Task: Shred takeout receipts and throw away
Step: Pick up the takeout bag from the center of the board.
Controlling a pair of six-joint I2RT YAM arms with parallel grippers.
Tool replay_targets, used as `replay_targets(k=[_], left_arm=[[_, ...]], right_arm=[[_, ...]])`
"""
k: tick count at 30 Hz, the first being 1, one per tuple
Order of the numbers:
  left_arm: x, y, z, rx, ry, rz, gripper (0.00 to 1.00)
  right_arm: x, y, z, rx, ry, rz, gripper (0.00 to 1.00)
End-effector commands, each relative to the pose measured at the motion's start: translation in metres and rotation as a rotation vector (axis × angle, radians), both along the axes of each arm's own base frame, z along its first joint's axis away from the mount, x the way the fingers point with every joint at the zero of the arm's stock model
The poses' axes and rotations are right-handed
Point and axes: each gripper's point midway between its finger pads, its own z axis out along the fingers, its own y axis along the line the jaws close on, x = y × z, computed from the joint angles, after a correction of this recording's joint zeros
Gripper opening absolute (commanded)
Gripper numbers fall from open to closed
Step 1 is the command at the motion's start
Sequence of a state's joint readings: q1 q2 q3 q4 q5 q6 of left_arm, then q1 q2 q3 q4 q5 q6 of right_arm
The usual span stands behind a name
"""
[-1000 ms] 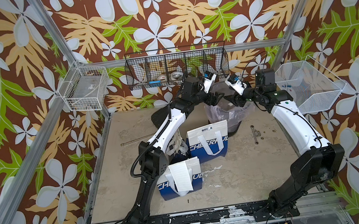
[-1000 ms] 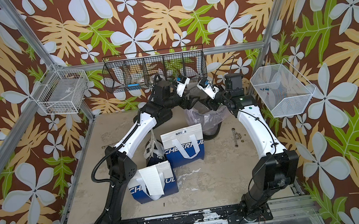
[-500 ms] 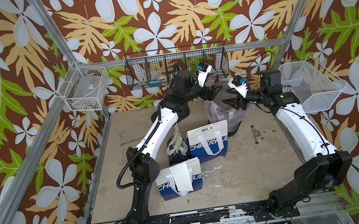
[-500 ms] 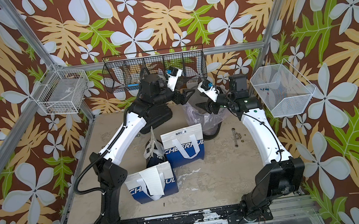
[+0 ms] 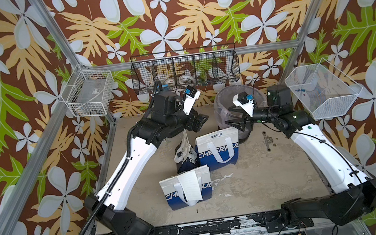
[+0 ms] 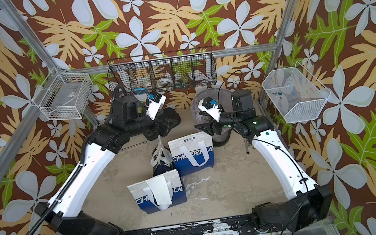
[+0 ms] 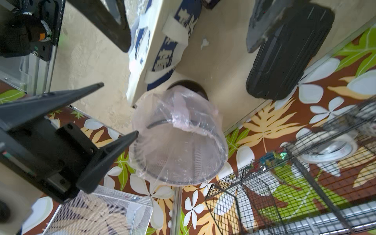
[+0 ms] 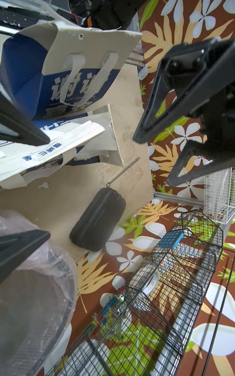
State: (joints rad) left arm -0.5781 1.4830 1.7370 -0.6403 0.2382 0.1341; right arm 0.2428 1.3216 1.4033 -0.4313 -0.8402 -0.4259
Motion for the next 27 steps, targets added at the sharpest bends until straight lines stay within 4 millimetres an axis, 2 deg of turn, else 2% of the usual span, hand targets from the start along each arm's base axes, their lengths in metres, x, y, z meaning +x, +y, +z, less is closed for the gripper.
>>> replay_targets(k=[1, 4, 7, 11, 15, 19, 23, 27], left_arm=[[-0.016, 0.025, -0.025, 0.041, 0.082, 0.087, 0.88], [-0.025, 0.037, -0.036, 0.005, 0.119, 0.148, 0.86], [-0.016, 0.039, -0.052, -0.029, 0.157, 0.225, 0.83], [0.008, 0.045, -0.071, -0.01, 0.189, 0.348, 0.8], [0.013, 0.047, -0.089, 0.037, 0.259, 0.427, 0.74], [0.013, 0.047, -0.105, 0.075, 0.28, 0.486, 0.63], [0.015, 0.055, -0.121, 0.113, 0.306, 0.544, 0.48], [0.013, 0.051, -0.133, 0.129, 0.335, 0.553, 0.39]], right_arm=[[-0.004, 0.009, 0.001, 0.012, 0.027, -0.043, 0.71], [-0.015, 0.02, 0.002, 0.027, 0.054, -0.042, 0.73], [-0.026, 0.031, 0.002, 0.049, 0.073, -0.028, 0.75], [-0.045, 0.05, -0.003, 0.052, 0.101, 0.011, 0.77], [-0.051, 0.054, -0.008, 0.041, 0.125, 0.015, 0.78], [-0.054, 0.055, -0.011, 0.051, 0.137, 0.021, 0.79], [-0.055, 0.053, -0.014, 0.031, 0.132, 0.017, 0.8], [-0.056, 0.05, -0.016, 0.018, 0.123, 0.008, 0.81]])
